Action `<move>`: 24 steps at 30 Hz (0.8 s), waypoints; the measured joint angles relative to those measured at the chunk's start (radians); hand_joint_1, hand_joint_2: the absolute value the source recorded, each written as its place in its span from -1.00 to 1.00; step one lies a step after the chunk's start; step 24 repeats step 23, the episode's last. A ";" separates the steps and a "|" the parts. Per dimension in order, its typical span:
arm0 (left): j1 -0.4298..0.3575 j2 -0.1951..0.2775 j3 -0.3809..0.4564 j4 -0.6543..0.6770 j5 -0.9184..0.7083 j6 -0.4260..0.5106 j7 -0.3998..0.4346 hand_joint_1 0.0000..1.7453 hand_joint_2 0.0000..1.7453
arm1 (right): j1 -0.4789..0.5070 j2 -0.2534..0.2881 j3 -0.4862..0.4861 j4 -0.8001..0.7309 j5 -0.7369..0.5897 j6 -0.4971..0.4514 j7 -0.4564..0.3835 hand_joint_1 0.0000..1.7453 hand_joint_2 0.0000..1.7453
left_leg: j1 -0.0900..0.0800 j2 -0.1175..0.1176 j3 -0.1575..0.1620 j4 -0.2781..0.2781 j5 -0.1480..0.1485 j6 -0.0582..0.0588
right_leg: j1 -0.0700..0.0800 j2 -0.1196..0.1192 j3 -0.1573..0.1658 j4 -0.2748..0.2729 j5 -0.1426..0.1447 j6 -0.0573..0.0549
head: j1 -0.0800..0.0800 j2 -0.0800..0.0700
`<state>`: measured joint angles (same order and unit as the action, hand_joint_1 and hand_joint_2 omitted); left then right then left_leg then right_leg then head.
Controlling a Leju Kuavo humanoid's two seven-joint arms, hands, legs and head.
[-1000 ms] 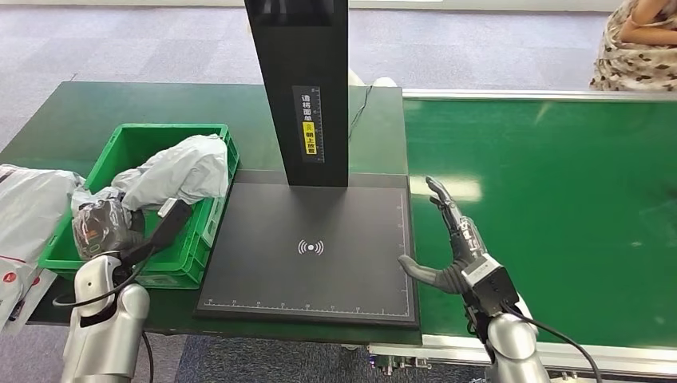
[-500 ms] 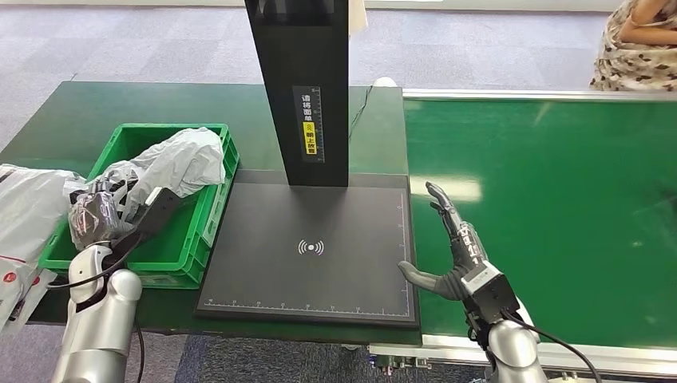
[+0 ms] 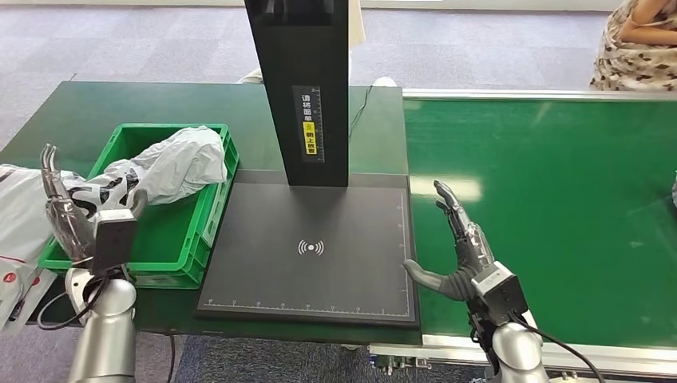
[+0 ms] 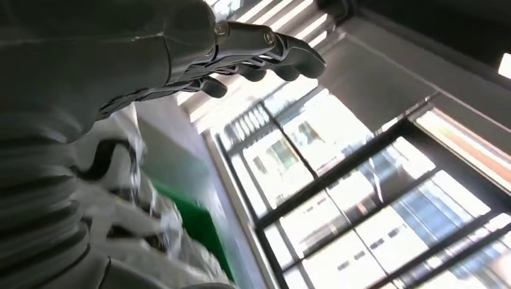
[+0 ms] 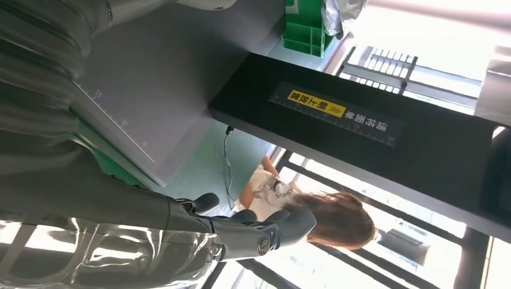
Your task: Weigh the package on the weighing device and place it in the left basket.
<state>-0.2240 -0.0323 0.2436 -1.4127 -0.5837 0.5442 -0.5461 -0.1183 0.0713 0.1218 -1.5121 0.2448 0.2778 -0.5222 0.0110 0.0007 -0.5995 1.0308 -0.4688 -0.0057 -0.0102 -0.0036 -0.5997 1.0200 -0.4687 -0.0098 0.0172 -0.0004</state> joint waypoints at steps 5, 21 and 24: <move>0.102 -0.041 -0.104 -0.129 0.303 -0.337 -0.022 -1.00 1.00 | 0.001 0.000 0.000 0.001 -0.009 -0.005 -0.011 -1.00 1.00 | 0.000 0.000 0.000 0.000 0.000 0.000 | 0.000 0.000 0.000 0.000 0.000 0.000 | 0.000 0.000; 0.234 -0.097 -0.380 -0.133 0.487 -0.764 0.068 -1.00 1.00 | 0.002 0.025 0.074 0.057 -0.078 0.049 -0.019 -1.00 1.00 | 0.000 0.000 0.000 0.000 0.000 0.000 | 0.000 0.000 0.000 0.000 0.000 0.000 | 0.000 0.000; 0.239 -0.100 -0.391 -0.125 0.500 -0.766 0.071 -1.00 1.00 | 0.002 0.028 0.082 0.066 -0.084 0.048 -0.016 -1.00 1.00 | 0.000 0.000 0.000 0.000 0.000 0.000 | 0.000 0.000 0.000 0.000 0.000 0.000 | 0.000 0.000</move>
